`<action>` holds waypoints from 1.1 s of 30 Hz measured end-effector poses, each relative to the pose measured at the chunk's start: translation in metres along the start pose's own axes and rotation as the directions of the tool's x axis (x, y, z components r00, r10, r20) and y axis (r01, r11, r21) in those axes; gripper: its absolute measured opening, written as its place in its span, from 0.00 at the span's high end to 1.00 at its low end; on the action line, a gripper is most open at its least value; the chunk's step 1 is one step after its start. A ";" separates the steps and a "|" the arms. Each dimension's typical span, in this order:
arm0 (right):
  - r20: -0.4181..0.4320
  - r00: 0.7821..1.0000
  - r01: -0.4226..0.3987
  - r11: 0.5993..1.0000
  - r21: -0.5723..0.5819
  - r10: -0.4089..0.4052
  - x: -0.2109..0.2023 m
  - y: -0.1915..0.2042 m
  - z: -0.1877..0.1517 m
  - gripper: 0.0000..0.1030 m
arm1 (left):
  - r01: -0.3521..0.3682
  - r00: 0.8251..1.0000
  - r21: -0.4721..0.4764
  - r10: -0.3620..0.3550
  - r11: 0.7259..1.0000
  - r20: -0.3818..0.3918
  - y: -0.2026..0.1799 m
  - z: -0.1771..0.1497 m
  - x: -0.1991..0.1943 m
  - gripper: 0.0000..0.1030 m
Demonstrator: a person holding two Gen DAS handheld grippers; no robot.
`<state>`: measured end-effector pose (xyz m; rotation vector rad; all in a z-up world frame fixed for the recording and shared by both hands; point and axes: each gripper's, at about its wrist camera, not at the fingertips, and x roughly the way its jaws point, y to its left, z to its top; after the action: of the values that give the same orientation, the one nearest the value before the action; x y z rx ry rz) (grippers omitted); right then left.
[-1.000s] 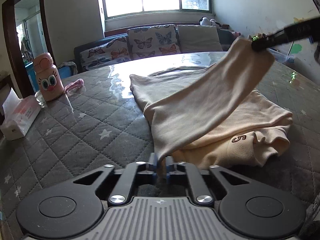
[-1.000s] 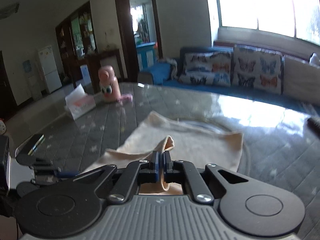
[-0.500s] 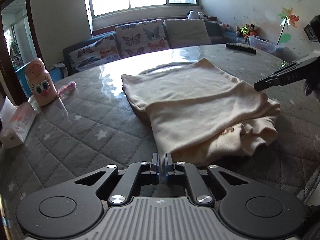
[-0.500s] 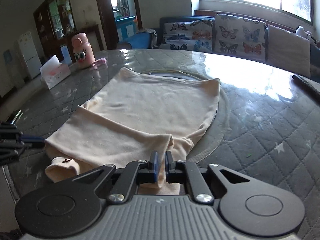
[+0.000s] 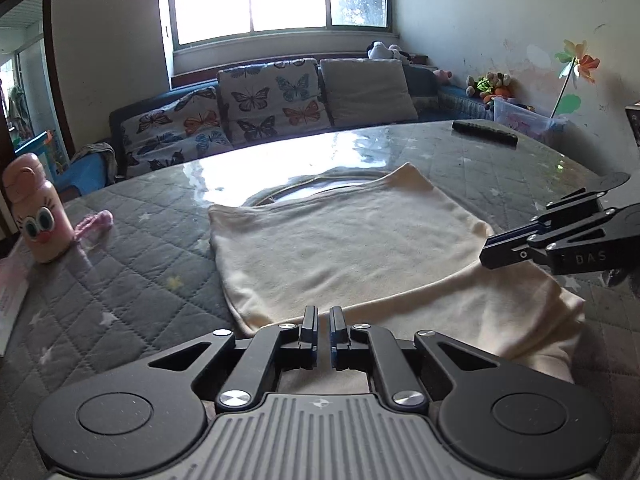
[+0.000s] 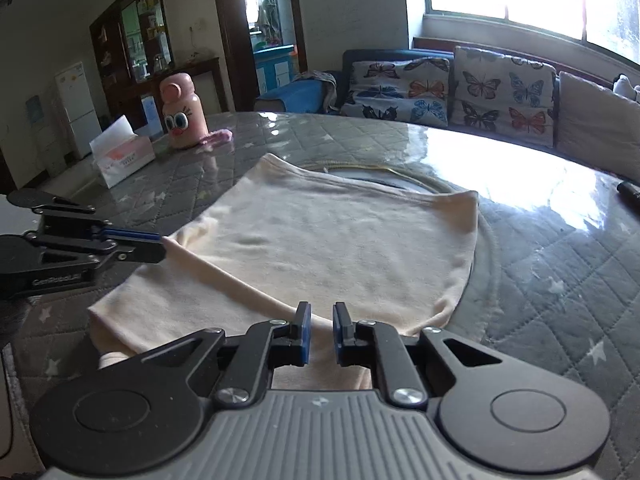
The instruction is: Fold clothes
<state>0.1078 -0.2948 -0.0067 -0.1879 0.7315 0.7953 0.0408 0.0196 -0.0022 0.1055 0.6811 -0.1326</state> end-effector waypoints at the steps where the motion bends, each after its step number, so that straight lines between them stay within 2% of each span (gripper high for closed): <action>1: -0.007 1.000 0.002 1.000 0.007 -0.002 0.003 -0.003 -0.001 0.89 | -0.006 1.000 0.000 0.006 1.000 -0.014 0.001 -0.002 0.006 0.93; 3: -0.022 1.000 0.007 1.000 0.021 -0.006 0.008 -0.008 -0.004 0.89 | -0.014 0.999 -0.004 0.014 1.000 -0.030 0.005 -0.006 0.014 0.93; 9: -0.021 1.000 -0.014 0.999 0.045 0.015 0.002 -0.017 -0.009 0.88 | -0.015 1.000 0.016 0.015 1.000 -0.007 0.007 -0.007 0.005 0.92; 10: -0.016 1.000 -0.013 0.999 0.029 0.013 0.000 -0.015 -0.009 0.87 | -0.018 1.000 0.022 0.018 1.000 -0.006 0.007 -0.007 0.005 0.92; 12: -0.018 1.000 -0.015 1.000 -0.007 0.015 -0.003 -0.009 -0.009 0.78 | -0.024 1.000 0.031 0.024 0.999 -0.011 0.007 -0.007 0.007 0.92; 17: -0.053 0.999 0.008 0.997 -0.079 -0.012 -0.006 -0.004 -0.022 0.78 | -0.032 0.999 0.047 0.032 0.998 -0.015 0.006 -0.009 0.008 0.92; 19: -0.037 0.999 0.020 0.995 -0.096 -0.024 -0.012 0.001 -0.020 0.78 | -0.035 0.999 0.058 0.036 0.998 -0.007 0.002 -0.008 0.004 0.92; 23: -0.001 1.000 -0.024 0.993 -0.113 0.024 -0.014 0.016 -0.011 0.77 | -0.012 1.000 0.080 0.011 0.997 0.006 -0.010 -0.006 0.001 0.92; 27: -0.020 0.997 -0.071 0.988 -0.140 0.069 0.004 0.034 -0.010 0.77 | 0.002 1.000 0.125 -0.001 0.992 -0.011 -0.023 -0.012 0.005 0.92; 33: -0.055 0.998 -0.048 0.988 -0.145 0.041 -0.002 0.028 -0.026 0.73 | 0.007 1.000 0.130 -0.004 0.992 -0.025 -0.020 -0.021 0.005 0.92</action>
<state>0.0733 -0.2874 -0.0216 -0.3261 0.7282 0.8899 0.0284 0.0027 -0.0223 0.2306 0.6969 -0.1813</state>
